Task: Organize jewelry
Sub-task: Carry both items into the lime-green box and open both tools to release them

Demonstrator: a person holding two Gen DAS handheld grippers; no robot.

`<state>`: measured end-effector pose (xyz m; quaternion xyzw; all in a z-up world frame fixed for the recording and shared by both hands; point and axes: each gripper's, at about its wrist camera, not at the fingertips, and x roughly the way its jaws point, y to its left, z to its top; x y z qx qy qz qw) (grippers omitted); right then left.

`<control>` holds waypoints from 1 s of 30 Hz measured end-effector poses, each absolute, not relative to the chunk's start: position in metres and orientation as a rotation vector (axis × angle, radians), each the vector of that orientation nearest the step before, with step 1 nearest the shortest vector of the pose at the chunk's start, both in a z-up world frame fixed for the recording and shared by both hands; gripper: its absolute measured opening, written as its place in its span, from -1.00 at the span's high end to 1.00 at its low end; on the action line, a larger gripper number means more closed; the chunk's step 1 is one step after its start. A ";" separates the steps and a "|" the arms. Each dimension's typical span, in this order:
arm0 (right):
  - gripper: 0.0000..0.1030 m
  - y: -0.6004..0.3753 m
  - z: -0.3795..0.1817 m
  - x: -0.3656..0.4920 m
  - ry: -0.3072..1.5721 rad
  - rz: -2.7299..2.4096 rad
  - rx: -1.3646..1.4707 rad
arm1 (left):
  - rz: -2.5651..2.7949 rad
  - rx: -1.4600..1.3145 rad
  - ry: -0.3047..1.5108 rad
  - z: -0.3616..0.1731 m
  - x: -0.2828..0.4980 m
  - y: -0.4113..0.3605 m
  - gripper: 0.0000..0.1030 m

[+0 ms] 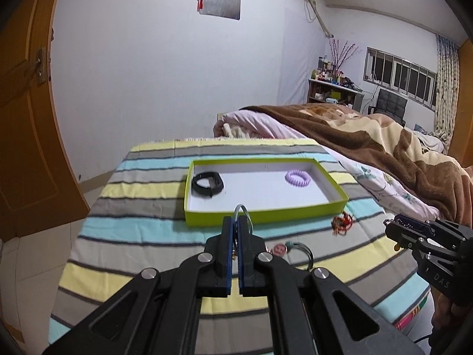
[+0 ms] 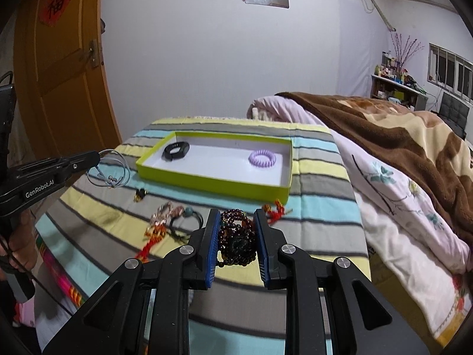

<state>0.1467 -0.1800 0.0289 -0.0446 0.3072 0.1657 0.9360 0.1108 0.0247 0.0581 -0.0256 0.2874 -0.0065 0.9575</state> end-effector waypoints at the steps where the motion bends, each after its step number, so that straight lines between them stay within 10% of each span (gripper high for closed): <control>1: 0.55 -0.180 0.029 0.149 0.626 0.338 -0.092 | -0.013 -0.051 0.580 0.059 0.113 0.025 0.95; 30: 0.55 -0.160 -0.006 0.282 0.712 0.309 -0.103 | 0.017 -0.073 0.649 0.017 0.219 0.058 0.95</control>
